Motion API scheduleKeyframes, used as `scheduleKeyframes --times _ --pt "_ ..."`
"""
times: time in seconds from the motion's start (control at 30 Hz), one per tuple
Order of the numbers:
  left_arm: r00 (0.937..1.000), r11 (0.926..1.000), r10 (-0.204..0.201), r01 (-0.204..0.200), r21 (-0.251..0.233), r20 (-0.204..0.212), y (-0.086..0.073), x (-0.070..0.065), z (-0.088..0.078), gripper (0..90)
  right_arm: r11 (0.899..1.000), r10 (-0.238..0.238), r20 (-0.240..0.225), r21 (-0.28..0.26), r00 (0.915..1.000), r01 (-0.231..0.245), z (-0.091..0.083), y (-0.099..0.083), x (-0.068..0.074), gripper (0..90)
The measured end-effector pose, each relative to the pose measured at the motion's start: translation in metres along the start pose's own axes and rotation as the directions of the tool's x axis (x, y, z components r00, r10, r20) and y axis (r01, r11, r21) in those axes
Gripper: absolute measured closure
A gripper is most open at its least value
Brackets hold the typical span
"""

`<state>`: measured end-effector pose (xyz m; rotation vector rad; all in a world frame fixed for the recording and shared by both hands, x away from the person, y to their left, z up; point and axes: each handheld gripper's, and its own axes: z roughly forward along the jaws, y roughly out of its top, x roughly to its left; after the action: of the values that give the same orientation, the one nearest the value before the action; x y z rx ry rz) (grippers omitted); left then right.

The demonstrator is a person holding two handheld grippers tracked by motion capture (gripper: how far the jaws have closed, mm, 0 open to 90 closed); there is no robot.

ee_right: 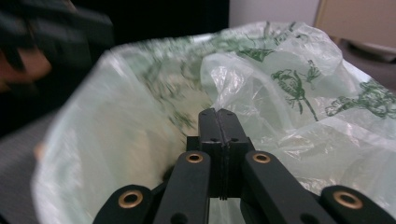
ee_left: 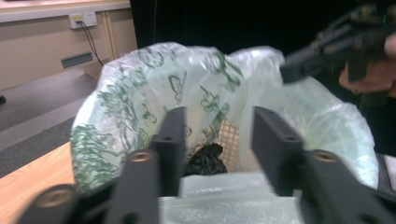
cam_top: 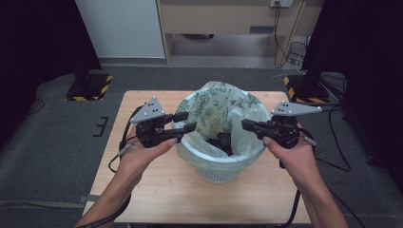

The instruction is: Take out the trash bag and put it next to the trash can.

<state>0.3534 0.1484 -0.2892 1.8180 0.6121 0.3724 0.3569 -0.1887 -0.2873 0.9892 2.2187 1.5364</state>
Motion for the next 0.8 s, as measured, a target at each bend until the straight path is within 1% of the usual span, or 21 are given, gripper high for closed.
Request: scheduleKeyframes --times 0.03,0.07,0.1,0.13,0.17,0.2,0.23,0.3,0.33,0.37,0.4,0.47,0.5,0.57,0.63,0.67,0.7,0.73,0.77,0.8 --pt "1.0000 1.0000 0.006 -0.006 0.001 0.003 -0.001 -0.001 0.001 42.8 1.000 0.019 -0.008 -0.009 0.9998 -0.019 -0.001 0.002 -0.001 90.0" --pt "0.9992 0.9997 0.023 -0.024 0.006 0.034 -0.001 -0.002 0.004 35.0 0.999 0.040 -0.011 -0.018 0.9991 -0.041 -0.002 0.006 -0.003 90.0" --pt "0.9992 0.9997 0.023 -0.024 0.006 0.034 -0.001 -0.002 0.004 31.7 0.999 0.040 -0.011 -0.018 0.9991 -0.041 -0.002 0.006 -0.003 90.0" --pt "0.9981 0.9993 0.035 -0.035 0.010 0.050 -0.001 -0.003 0.006 31.7 0.999 0.048 -0.014 -0.024 0.9987 -0.049 -0.002 0.007 -0.003 90.0" --pt "0.9956 0.9977 0.064 -0.065 0.017 0.069 -0.001 -0.007 0.008 26.5 0.997 0.068 -0.025 -0.037 0.9974 -0.069 -0.003 0.009 -0.004 90.0" --pt "0.9956 0.9977 0.064 -0.065 0.017 0.069 -0.001 -0.007 0.008 25.2 0.996 0.072 -0.032 -0.045 0.9969 -0.073 -0.003 0.011 -0.005 90.0" --pt "0.9940 0.9966 0.077 -0.079 0.024 0.077 -0.001 -0.009 0.010 25.2 0.996 0.072 -0.032 -0.045 0.9969 -0.073 -0.003 0.011 -0.005 90.0" --pt "0.9895 0.9934 0.101 -0.106 0.043 0.103 -0.001 -0.012 0.013 21.9 0.996 0.073 -0.033 -0.055 0.9968 -0.075 -0.005 0.013 -0.005 90.0" --pt "0.9826 0.9889 0.128 -0.137 0.058 0.134 -0.001 -0.015 0.017 20.7 0.995 0.072 -0.026 -0.067 0.9971 -0.074 -0.006 0.017 -0.004 90.0" --pt "0.9804 0.9877 0.134 -0.144 0.062 0.144 -0.002 -0.016 0.019 20.7 0.995 0.072 -0.027 -0.070 0.9970 -0.074 -0.007 0.019 -0.004 90.0" --pt "0.9804 0.9877 0.134 -0.144 0.062 0.144 -0.002 -0.016 0.019 20.1 0.995 0.072 -0.027 -0.070 0.9970 -0.074 -0.007 0.019 -0.004 90.0" --pt "0.9741 0.9847 0.140 -0.156 0.078 0.178 -0.003 -0.017 0.022 18.9 0.994 0.075 -0.024 -0.081 0.9969 -0.077 -0.008 0.022 -0.004 90.0" --pt "0.9724 0.9833 0.145 -0.162 0.083 0.183 -0.004 -0.017 0.023 18.8 0.993 0.079 -0.024 -0.086 0.9966 -0.080 -0.009 0.025 -0.004 90.0" --pt "0.9677 0.9825 0.143 -0.164 0.088 0.208 -0.007 -0.017 0.025 18.2 0.992 0.079 -0.019 -0.095 0.9967 -0.080 -0.010 0.031 -0.003 90.0" --pt "0.9671 0.9838 0.136 -0.157 0.086 0.215 -0.008 -0.017 0.025 17.9 0.992 0.079 -0.019 -0.098 0.9967 -0.081 -0.011 0.033 -0.003 90.0" --pt "0.9632 0.9860 0.118 -0.142 0.087 0.242 -0.009 -0.016 0.026 17.1 0.991 0.083 -0.013 -0.102 0.9965 -0.084 -0.010 0.038 -0.003 90.0" --pt "0.9632 0.9860 0.118 -0.142 0.087 0.242 -0.009 -0.016 0.026 16.4 0.991 0.083 -0.013 -0.102 0.9965 -0.084 -0.010 0.038 -0.003 90.0" --pt "0.9614 0.9866 0.113 -0.138 0.087 0.251 -0.010 -0.016 0.026 16.4 0.991 0.081 -0.015 -0.102 0.9966 -0.083 -0.009 0.039 -0.002 90.0" --pt "0.9562 0.9871 0.105 -0.133 0.089 0.273 -0.011 -0.016 0.026 16.2 0.992 0.079 -0.011 -0.102 0.9968 -0.080 -0.008 0.043 -0.001 90.0" --pt "0.9562 0.9871 0.105 -0.133 0.089 0.273 -0.011 -0.016 0.026 15.8 0.992 0.079 -0.011 -0.102 0.9968 -0.080 -0.008 0.043 -0.001 90.0"
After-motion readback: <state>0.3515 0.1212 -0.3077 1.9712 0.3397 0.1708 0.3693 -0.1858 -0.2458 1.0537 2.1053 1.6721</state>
